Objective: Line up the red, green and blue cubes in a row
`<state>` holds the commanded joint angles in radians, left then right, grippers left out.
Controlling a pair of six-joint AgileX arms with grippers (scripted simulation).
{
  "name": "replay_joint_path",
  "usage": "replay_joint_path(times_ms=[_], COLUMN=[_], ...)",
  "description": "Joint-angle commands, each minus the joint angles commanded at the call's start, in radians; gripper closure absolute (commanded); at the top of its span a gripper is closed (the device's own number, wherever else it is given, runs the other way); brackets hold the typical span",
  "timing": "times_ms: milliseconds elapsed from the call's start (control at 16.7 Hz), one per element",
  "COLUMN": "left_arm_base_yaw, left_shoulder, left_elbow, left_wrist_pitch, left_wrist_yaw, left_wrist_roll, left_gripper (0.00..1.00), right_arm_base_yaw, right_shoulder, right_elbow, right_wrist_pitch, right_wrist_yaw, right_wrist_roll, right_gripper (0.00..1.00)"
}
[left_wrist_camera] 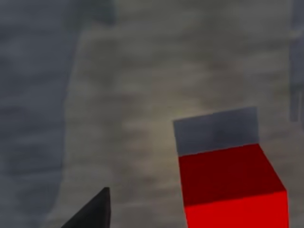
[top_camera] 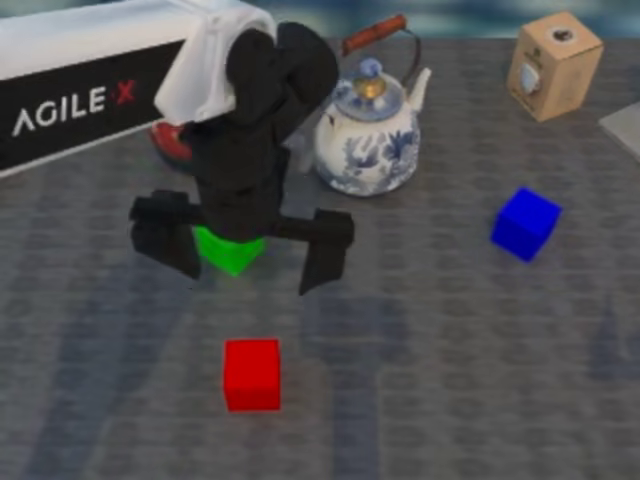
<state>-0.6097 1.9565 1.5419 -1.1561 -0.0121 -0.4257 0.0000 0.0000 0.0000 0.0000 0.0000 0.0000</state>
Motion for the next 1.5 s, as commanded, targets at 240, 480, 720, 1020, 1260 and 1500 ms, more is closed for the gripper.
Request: replay_joint_path(times_ms=[240, 480, 720, 1020, 1260, 1500], left_arm_base_yaw=[0.086, 0.164, 0.2, 0.195, 0.199, 0.201], left_shoulder=[0.154, 0.272, 0.314, 0.311, 0.338, 0.381], left_elbow=[0.197, 0.366, 0.439, 0.434, 0.352, 0.241], left_wrist_pitch=[-0.066, -0.113, -0.125, -0.12, -0.013, 0.146], left_wrist_yaw=[0.009, 0.014, 0.016, 0.015, 0.016, 0.017], left_wrist_roll=[0.321, 0.575, 0.664, 0.662, 0.662, 0.665], left_gripper=[0.0, 0.0, 0.0, 0.0, 0.0, 0.0], right_arm_base_yaw=[0.0, 0.0, 0.0, 0.0, 0.0, 0.0], right_shoulder=[0.0, 0.0, 0.0, 0.0, 0.0, 0.0], right_elbow=[0.0, 0.0, 0.0, 0.0, 0.0, 0.0], right_wrist_pitch=[0.0, 0.0, 0.0, 0.0, 0.0, 0.0], right_wrist_yaw=[0.0, 0.0, 0.0, 0.0, 0.0, 0.0], right_wrist_roll=[0.0, 0.0, 0.0, 0.0, 0.0, 0.0], right_gripper=[0.0, 0.0, 0.0, 0.0, 0.0, 0.0])
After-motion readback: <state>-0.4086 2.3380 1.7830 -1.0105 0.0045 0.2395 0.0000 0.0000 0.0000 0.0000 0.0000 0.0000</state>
